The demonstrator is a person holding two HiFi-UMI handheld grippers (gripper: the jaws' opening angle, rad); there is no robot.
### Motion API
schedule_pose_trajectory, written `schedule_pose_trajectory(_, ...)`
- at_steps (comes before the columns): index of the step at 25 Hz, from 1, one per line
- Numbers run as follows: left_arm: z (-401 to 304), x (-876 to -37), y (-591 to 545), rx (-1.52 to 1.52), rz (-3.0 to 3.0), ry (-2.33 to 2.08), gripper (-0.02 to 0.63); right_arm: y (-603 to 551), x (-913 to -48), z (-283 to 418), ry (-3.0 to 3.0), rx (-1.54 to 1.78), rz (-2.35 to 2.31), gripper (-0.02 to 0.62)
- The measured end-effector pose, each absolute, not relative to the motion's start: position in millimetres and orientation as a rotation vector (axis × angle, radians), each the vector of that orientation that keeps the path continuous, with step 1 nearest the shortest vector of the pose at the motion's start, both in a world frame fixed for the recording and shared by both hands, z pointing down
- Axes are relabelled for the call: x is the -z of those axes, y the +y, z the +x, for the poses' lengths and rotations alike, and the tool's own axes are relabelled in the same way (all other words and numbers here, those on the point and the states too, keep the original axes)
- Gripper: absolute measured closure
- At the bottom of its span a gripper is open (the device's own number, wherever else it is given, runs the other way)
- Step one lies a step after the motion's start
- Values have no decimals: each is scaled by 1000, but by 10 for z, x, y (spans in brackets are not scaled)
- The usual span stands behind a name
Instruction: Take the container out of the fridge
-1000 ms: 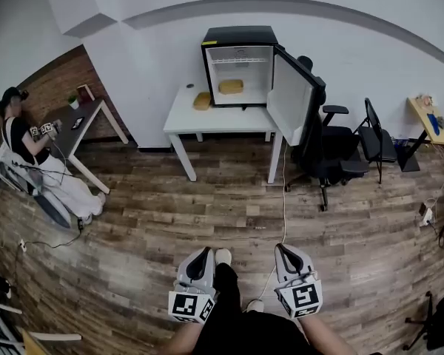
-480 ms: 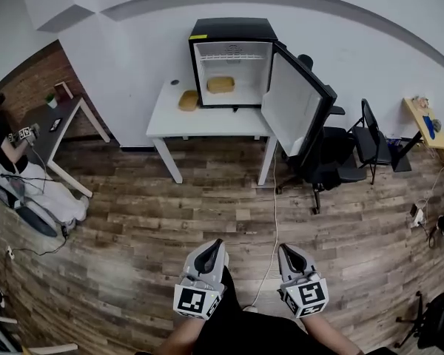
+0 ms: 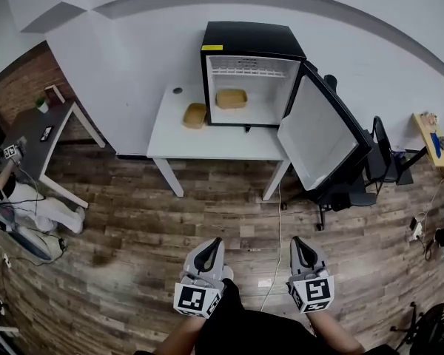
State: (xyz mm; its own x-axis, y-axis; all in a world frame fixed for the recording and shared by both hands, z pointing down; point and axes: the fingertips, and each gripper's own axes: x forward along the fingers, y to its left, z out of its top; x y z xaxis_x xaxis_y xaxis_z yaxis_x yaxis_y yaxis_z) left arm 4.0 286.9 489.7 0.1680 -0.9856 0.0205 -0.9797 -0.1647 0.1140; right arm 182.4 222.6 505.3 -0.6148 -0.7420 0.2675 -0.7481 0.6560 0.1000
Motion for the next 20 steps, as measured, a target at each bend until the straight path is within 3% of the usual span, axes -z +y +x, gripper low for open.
schedule_pose_trajectory(9,-648,-4731,2004,161,2357,-1894,591,1439,-5113,1093,-2571,-116,1239,600)
schedule_pose_trajectory(20,-980,-4771,1674,168,2392,-1867,591,1136,-5085,721,-2558,-89,1226,599)
